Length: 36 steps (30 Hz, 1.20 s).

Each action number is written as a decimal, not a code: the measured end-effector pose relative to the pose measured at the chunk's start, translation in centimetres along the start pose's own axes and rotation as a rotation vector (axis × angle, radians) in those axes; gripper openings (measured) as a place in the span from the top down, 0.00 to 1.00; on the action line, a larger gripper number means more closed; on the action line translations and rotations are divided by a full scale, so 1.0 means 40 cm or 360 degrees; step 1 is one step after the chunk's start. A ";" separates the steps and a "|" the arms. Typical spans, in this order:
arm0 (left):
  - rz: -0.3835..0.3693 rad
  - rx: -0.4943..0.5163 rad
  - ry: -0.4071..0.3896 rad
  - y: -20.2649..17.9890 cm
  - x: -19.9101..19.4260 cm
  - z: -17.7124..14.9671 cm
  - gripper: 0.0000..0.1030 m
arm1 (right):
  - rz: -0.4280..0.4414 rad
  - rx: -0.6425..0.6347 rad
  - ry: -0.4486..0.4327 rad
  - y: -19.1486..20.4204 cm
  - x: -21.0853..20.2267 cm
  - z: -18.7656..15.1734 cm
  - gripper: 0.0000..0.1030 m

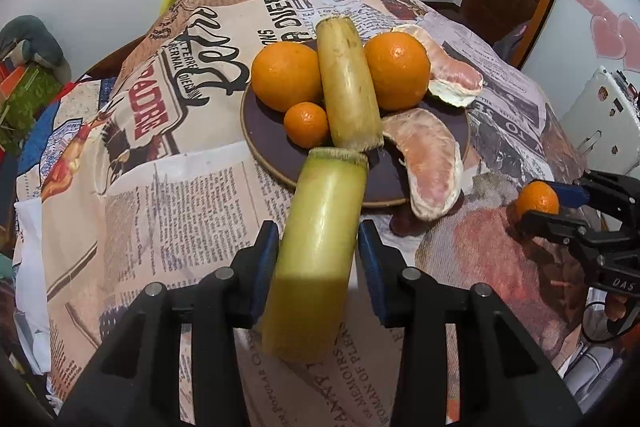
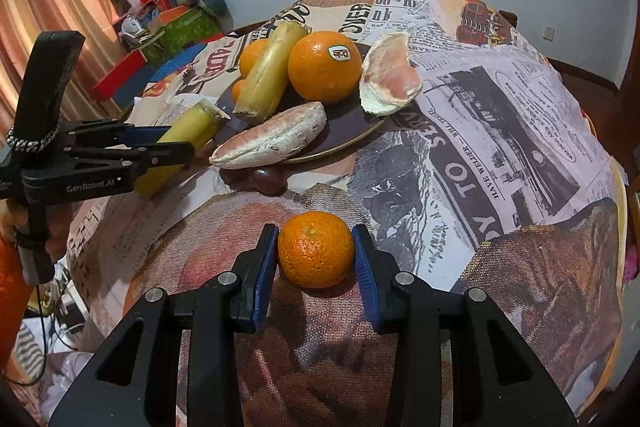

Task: Organize fruits
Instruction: 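Carry the yellow stick and tangerine over the plate with both tools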

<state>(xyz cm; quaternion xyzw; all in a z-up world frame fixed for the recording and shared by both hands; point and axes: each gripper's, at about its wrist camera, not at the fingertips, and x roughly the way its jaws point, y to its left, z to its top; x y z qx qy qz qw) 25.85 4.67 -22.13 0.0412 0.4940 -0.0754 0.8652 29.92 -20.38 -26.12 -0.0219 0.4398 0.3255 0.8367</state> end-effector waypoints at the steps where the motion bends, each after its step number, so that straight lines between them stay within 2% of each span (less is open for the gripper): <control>1: -0.0004 0.0000 0.0000 0.000 0.004 0.005 0.61 | 0.0003 0.0003 0.0000 -0.002 0.000 0.000 0.67; 14: -0.0022 -0.0015 -0.0026 0.004 0.032 0.024 0.60 | -0.0001 0.0042 -0.0008 -0.029 0.000 0.014 0.67; 28: -0.0027 -0.0123 -0.0209 0.020 -0.115 -0.009 0.64 | -0.0036 -0.0015 -0.0115 -0.002 -0.062 0.046 0.67; 36: -0.0061 -0.0143 -0.0284 0.010 -0.166 0.005 0.66 | -0.0052 -0.0038 -0.0197 0.007 -0.096 0.077 0.67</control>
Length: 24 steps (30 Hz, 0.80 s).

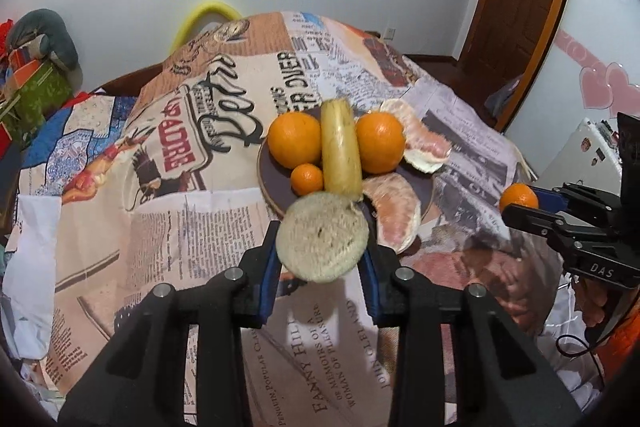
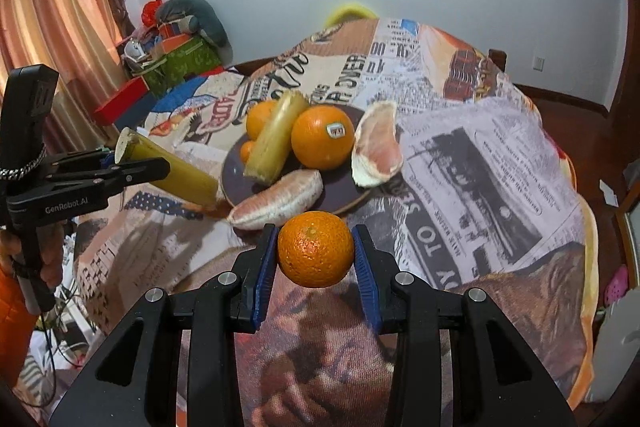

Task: Organize fruits
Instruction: 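Carry the yellow stick and tangerine over the plate with both tools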

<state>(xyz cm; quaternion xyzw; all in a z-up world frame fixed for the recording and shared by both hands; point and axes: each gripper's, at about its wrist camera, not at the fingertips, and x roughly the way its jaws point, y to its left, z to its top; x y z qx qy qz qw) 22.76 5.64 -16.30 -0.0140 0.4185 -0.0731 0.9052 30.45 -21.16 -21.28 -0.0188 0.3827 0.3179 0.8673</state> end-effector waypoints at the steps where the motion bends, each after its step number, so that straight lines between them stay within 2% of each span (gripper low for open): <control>1: -0.0014 -0.0003 -0.0009 -0.003 -0.004 0.004 0.66 | -0.0002 0.0000 -0.0008 0.001 -0.002 0.003 0.67; 9: -0.0067 0.0035 -0.0048 -0.039 -0.007 0.039 0.66 | -0.0002 0.0015 -0.0039 -0.004 0.001 0.020 0.67; 17: -0.0094 0.0079 0.0038 -0.065 0.050 0.055 0.66 | 0.0008 0.0029 -0.0024 -0.012 0.034 0.028 0.67; 24: -0.0075 0.0097 0.0040 -0.071 0.082 0.085 0.66 | 0.0013 0.0031 -0.0007 -0.020 0.075 0.047 0.67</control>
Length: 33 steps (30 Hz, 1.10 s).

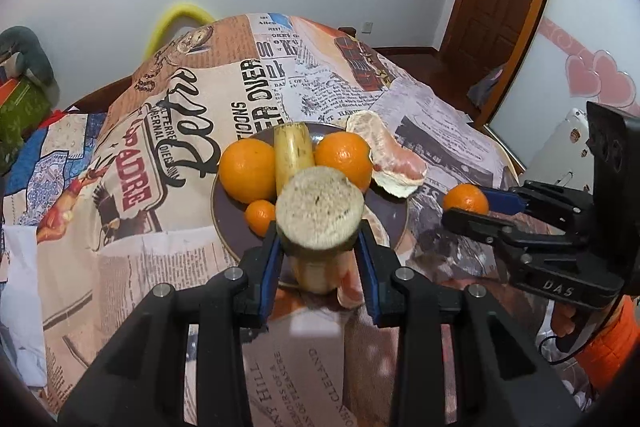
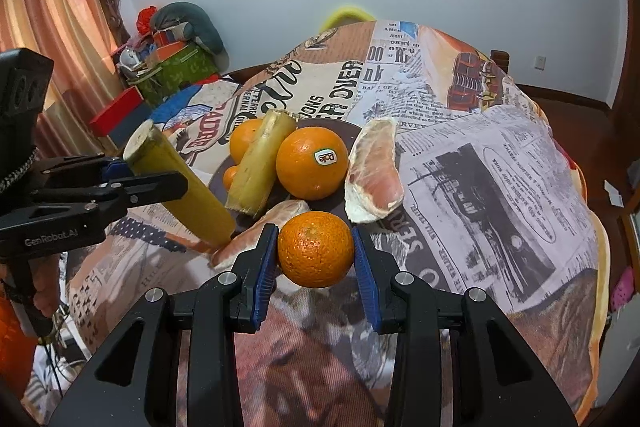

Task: Organize fruits
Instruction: 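Carry the yellow stick and tangerine over the plate with both tools, then lay the yellow stick beside the first stick while the right tool places the tangerine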

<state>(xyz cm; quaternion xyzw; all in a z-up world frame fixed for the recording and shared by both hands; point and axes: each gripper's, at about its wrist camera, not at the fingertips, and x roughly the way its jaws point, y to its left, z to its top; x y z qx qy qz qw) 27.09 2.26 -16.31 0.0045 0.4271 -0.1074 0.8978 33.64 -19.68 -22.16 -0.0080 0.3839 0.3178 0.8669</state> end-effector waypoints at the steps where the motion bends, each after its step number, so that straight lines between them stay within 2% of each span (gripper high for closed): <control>1: 0.0003 0.0005 -0.0003 0.000 0.004 0.004 0.66 | 0.0000 0.0000 0.0003 -0.002 0.007 0.003 0.67; 19: 0.0005 -0.0015 -0.0028 0.004 0.088 0.051 0.66 | -0.0017 -0.0070 0.0071 -0.007 0.108 0.043 0.67; 26: -0.0029 -0.0022 -0.0074 0.002 0.092 0.066 0.67 | -0.0017 -0.0096 0.0090 -0.006 0.126 0.049 0.67; 33: -0.0005 -0.0033 -0.0074 0.007 0.095 0.068 0.67 | -0.0042 -0.0114 0.0115 -0.001 0.135 0.048 0.66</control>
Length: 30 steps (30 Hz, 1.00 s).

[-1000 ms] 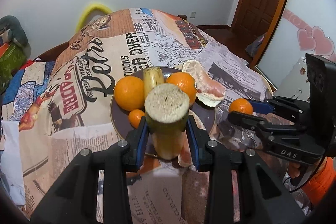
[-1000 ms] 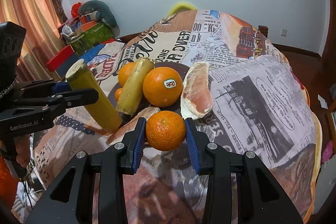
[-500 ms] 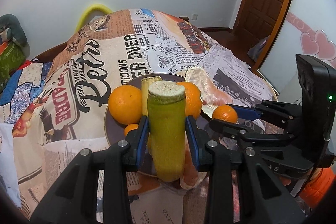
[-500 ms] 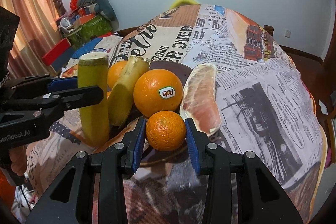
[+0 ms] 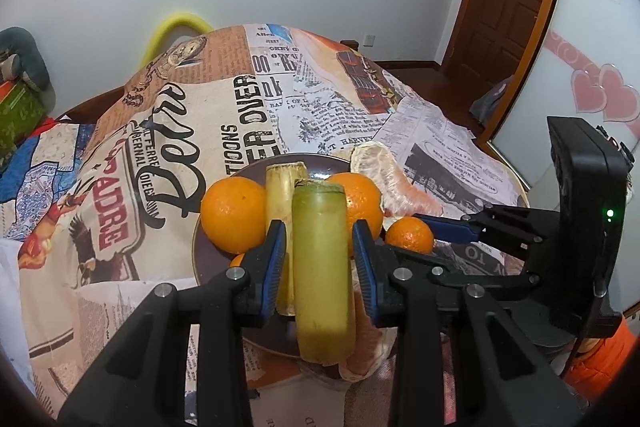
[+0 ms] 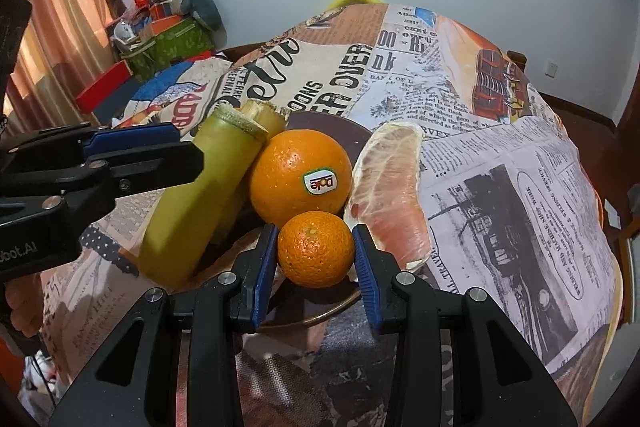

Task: Organize fruits
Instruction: 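Lay the yellow stick beside the first stick while the right tool places the tangerine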

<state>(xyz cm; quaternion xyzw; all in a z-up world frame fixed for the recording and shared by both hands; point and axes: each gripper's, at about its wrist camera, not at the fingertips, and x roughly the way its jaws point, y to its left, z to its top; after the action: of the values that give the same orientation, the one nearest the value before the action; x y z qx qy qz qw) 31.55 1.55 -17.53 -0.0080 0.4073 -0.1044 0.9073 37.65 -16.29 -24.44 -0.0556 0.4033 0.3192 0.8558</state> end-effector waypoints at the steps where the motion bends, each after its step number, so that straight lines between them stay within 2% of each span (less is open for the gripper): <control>1: 0.0005 -0.0002 -0.0002 0.001 -0.002 -0.002 0.67 | 0.0005 0.0003 0.0009 -0.001 0.003 0.001 0.66; 5: 0.0032 0.0003 -0.0024 0.002 -0.017 -0.007 0.67 | 0.0014 -0.0008 0.0017 0.003 0.001 -0.001 0.65; 8: 0.0041 0.0011 -0.0032 0.000 -0.028 -0.012 0.67 | 0.0003 -0.0018 -0.0008 0.010 -0.009 0.001 0.55; 20: 0.0053 -0.0037 -0.0056 0.002 -0.098 -0.036 0.67 | -0.0020 -0.0058 -0.0096 0.036 -0.091 0.002 0.55; 30: 0.0084 -0.0077 -0.0029 0.013 -0.164 -0.119 0.61 | -0.0036 -0.0094 -0.0101 0.074 -0.151 -0.045 0.55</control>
<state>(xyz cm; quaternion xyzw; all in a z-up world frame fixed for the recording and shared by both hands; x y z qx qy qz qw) 23.87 3.67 -15.93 -0.0201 0.4014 -0.0704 0.9130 31.89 -17.62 -20.77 -0.0754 0.3656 0.3230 0.8697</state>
